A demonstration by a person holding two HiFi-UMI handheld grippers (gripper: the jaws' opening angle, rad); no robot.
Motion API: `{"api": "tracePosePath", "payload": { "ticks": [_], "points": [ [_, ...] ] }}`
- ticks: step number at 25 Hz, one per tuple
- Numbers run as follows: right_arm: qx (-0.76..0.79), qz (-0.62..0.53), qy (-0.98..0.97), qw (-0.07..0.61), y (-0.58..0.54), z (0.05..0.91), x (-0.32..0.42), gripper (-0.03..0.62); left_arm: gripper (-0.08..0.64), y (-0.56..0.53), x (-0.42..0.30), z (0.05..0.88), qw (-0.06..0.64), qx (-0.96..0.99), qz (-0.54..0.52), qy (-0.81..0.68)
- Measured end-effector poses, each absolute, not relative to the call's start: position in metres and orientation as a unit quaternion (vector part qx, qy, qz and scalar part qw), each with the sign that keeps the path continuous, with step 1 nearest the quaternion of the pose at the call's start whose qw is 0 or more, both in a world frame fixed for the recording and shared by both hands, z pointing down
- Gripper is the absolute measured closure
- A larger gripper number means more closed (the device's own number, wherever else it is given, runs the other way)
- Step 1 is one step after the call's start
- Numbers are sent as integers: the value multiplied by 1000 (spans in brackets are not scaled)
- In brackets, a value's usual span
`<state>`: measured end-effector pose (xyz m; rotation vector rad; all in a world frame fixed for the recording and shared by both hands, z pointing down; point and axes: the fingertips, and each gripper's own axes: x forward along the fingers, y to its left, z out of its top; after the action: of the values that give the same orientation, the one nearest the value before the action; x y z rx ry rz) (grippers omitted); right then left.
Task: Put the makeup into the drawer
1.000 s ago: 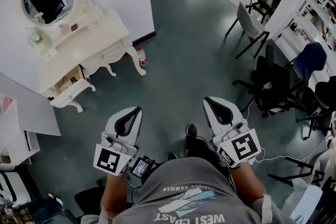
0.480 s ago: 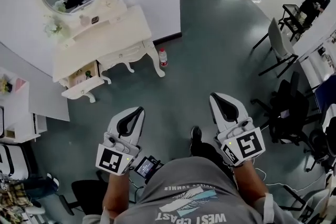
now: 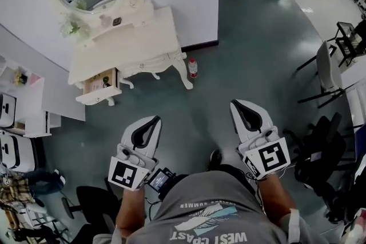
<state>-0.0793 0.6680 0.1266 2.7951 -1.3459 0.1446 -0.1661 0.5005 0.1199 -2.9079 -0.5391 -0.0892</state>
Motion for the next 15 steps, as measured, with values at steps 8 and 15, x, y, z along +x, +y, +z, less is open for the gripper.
{"api": "tracePosePath", "payload": {
  "ticks": [8,15],
  "points": [
    [883,50,-468,3,656,134,-18,591,558,503,-120,125,99,-981,-65,-156],
    [888,59,-455,14,642,146,26,591,558,480,-62,136,94,-979,-57,-170]
  ]
}}
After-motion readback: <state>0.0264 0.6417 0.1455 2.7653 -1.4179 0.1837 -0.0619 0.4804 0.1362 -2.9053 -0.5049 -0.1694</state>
